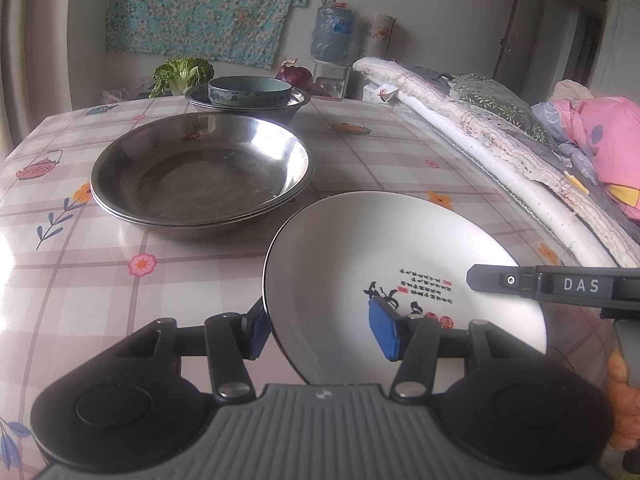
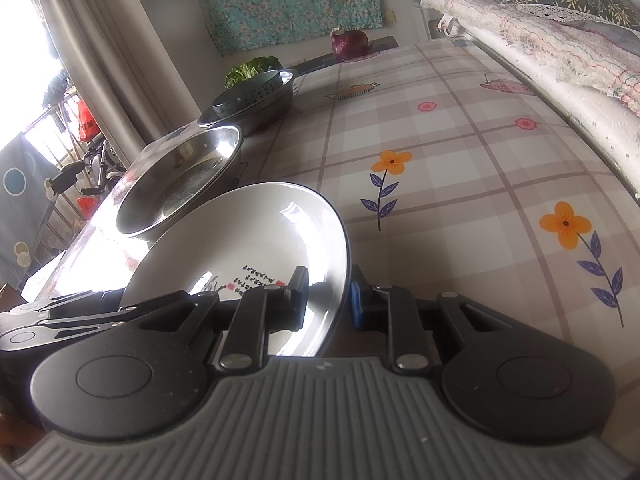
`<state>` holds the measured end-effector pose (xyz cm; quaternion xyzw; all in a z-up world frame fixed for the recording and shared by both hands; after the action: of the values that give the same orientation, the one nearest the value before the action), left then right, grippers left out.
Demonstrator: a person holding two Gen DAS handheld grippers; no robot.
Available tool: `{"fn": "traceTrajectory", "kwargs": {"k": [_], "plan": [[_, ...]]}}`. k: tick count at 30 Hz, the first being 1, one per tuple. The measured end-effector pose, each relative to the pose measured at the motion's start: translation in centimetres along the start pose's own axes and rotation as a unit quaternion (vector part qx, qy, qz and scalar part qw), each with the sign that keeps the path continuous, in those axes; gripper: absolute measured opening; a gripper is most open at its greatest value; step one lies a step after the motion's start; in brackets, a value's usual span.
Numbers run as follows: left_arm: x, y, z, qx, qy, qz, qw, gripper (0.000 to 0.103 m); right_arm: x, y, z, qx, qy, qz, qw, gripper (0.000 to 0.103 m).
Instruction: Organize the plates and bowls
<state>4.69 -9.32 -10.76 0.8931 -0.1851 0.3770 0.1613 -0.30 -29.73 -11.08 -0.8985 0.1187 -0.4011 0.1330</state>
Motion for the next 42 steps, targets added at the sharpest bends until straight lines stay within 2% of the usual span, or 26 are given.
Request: {"fn": "traceTrajectory", "kwargs": {"k": [11, 25, 42], "plan": [[0.0, -0.3, 0.0, 0.003, -0.004, -0.004, 1.0000, 0.054, 0.3, 0.0, 0.0, 0.005, -0.003, 0.002, 1.000, 0.021], [-0.5, 1.0, -0.3, -0.020, -0.009, 0.013, 0.9997, 0.054, 0.9, 1.7, -0.5, -0.009, 0.006, 0.017, 1.000, 0.021], [-0.3, 1.5, -0.3, -0.021, -0.010, 0.011, 0.9997, 0.054, 0.9, 1.8, -0.5, -0.013, 0.007, 0.017, 1.000, 0.021]]}}
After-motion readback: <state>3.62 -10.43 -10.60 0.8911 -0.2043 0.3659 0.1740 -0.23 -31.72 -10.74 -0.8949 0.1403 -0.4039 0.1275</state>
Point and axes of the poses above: each gripper's, at about its wrist camera, not at the fingertips, and z roughly the way its jaws point, y to its right, x to its top, the point moved 4 cm from there along z, roughly the way its jaws point, and after that the axes turned 1 degree about x, right-handed, at the moved point
